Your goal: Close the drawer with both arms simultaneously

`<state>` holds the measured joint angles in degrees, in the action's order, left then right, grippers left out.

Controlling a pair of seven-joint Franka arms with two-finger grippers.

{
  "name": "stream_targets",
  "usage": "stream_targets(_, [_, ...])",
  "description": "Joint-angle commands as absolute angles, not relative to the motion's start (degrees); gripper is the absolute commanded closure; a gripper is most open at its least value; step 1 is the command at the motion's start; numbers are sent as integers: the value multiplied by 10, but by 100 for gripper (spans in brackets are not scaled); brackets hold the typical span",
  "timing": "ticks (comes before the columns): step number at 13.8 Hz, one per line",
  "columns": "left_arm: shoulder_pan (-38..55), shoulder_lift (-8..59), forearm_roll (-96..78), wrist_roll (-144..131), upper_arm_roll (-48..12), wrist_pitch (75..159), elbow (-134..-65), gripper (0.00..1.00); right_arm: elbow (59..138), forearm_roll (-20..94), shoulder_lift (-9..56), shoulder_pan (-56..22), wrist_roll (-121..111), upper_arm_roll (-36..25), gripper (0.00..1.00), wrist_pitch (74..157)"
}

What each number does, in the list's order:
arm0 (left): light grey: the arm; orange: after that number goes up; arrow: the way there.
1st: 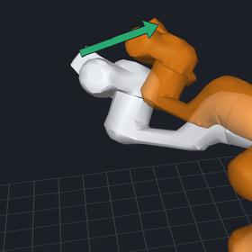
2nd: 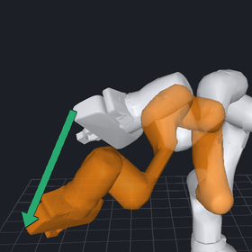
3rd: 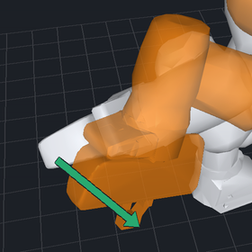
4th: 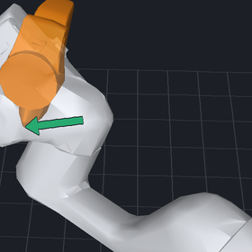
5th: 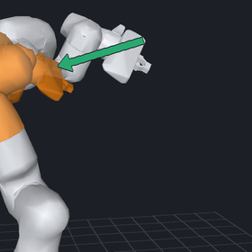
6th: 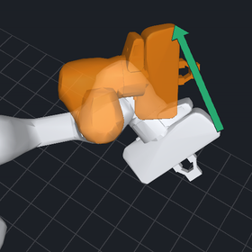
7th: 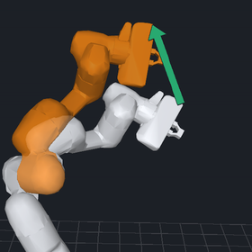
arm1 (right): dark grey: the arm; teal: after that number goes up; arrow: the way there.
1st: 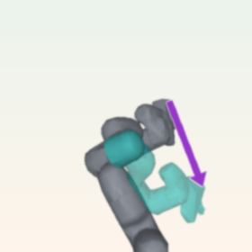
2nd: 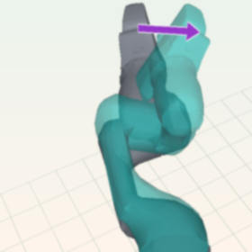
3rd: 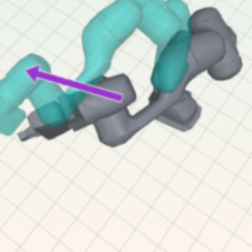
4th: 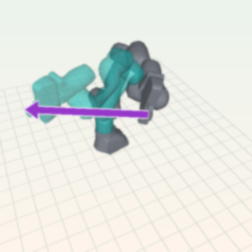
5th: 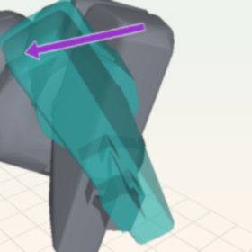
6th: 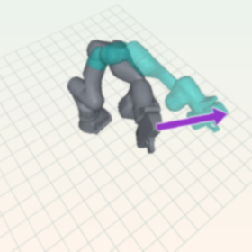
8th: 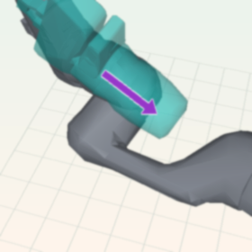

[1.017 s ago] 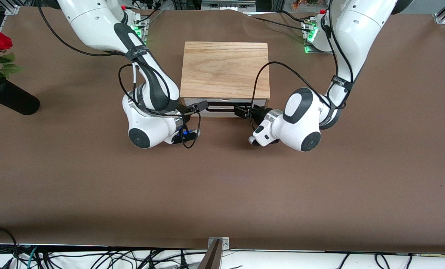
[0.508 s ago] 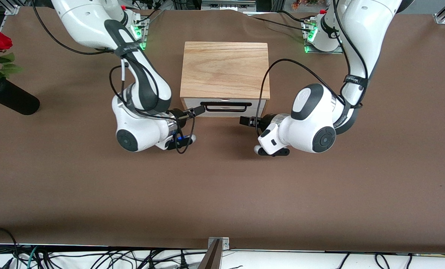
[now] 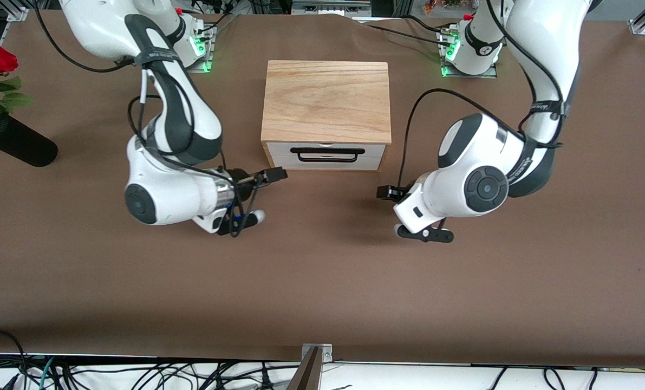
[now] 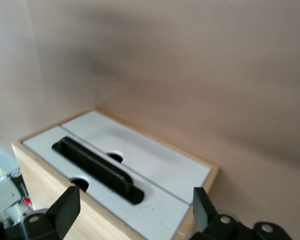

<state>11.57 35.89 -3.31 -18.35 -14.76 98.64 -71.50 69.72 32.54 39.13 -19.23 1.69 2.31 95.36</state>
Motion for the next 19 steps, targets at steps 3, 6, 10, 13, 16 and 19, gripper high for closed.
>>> stream_targets(3, [86,279,57,-189,-145,972,-721,0,653,247,391,-189,11,-34,0,950])
stream_targets(6, [37,224,49,-129,-151,917,-736,0,640,246,388,-173,-5,-68,0,949])
stream_targets(10, [21,137,55,-65,-123,894,-777,0,649,234,371,-157,-211,-109,0,997])
stream_targets(13, [47,41,48,-50,-64,896,-879,0,681,167,339,-154,-227,-108,0,1020])
stream_targets(16, [59,20,33,-44,-50,903,-911,0,712,164,298,-138,-179,-103,0,1019])
stream_targets(19, [46,18,13,-44,-50,914,-922,0,753,125,241,-114,-164,-102,0,1020])
